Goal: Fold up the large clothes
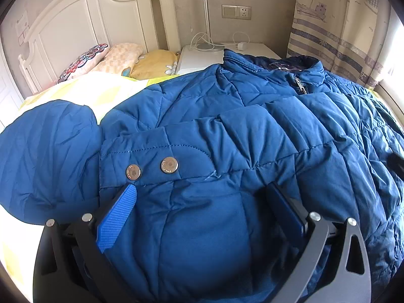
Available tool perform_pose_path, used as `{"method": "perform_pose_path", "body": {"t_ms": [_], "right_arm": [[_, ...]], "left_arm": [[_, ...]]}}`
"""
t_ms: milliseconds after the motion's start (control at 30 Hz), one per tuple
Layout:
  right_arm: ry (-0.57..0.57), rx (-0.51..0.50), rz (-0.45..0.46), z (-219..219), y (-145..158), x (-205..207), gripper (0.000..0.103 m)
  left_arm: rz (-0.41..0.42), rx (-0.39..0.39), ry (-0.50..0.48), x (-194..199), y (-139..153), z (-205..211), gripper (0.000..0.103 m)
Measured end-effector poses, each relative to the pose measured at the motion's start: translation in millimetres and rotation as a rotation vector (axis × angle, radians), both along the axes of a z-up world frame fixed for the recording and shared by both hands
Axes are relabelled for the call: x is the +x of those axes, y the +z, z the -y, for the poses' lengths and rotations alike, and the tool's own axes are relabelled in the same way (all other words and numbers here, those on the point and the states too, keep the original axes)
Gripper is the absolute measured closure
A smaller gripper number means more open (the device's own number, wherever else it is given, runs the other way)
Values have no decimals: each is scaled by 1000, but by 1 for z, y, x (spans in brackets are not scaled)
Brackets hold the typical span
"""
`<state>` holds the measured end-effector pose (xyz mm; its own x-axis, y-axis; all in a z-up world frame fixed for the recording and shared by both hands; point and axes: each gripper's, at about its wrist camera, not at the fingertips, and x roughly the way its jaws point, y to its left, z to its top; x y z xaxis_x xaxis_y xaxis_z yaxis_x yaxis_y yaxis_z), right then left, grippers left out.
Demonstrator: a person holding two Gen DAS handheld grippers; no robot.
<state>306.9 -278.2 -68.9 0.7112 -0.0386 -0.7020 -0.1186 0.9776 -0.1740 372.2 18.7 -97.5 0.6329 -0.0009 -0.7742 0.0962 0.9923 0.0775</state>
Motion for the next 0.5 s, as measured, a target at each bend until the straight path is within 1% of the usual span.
{"method": "perform_pose_path", "body": {"t_ms": [33,67,100,133,200,233,267,300,367,400,467,500], "right_arm": [[11,9,-14,-4,-5,-3,14],[32,9,-53,-6,-16,-5,14],[44,-17,-101,-9,-36,-4,14],[39,-7,-89,-10,-44,-3,10],[21,69,-110,2,-46,3,7],[16,83,-122,3,-48,5,6],[15,88,-123,4,-48,6,6],[14,78,-122,3,-49,7,5],[12,64,-118,2,-49,13,5],[11,64,-118,3,-49,15,5],[11,60,-116,0,-49,16,5],[11,56,-115,0,-49,19,5]], "left_arm": [[1,-5,0,0,0,-1,2],[6,-19,-2,-1,1,-2,2],[12,-38,-5,-2,2,-5,2],[26,-77,-7,-5,5,-10,2],[57,-192,-12,-10,13,-27,2],[72,-257,-2,-13,18,-38,2],[87,-331,30,-17,27,-56,3],[110,-386,81,-21,38,-76,3],[191,-488,224,-42,58,-127,3],[238,-550,319,-58,66,-159,3],[321,-671,478,-95,68,-217,3],[354,-723,560,-115,63,-248,3]]}}
